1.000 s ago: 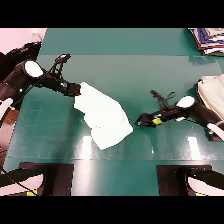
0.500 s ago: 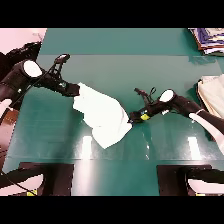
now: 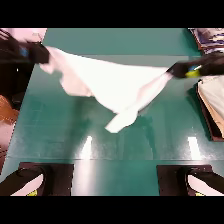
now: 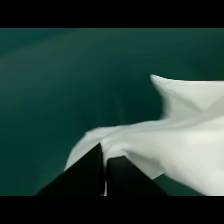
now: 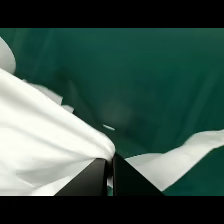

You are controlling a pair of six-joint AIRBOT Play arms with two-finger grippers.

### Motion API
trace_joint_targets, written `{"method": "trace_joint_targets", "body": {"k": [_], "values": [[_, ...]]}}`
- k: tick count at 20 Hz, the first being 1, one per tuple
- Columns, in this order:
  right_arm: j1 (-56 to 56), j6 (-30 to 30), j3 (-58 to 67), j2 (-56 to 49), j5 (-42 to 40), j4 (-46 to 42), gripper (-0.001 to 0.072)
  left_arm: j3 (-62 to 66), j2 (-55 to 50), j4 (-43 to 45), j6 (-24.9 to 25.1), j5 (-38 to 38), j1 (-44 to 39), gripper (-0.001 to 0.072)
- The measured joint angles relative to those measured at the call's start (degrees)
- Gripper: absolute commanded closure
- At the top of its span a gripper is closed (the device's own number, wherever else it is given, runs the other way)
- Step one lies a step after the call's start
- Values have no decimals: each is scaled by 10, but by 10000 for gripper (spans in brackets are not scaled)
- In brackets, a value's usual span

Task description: Fold the shirts.

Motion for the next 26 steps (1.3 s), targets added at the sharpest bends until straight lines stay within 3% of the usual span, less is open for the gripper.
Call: {"method": "trace_joint_targets", "body": {"k": [10,16,21,26], "values": [[-94,4,227,119,13,-9,694,252,80,4,1,2,0,685],[-160,4,355,104,101,-13,694,340,84,-55,1,-46,0,684],[-170,5,328,48,154,-15,694,236,66,-61,-1,-108,0,684],[-115,5,222,-76,173,-21,694,53,-35,-44,-4,-148,0,683]]}}
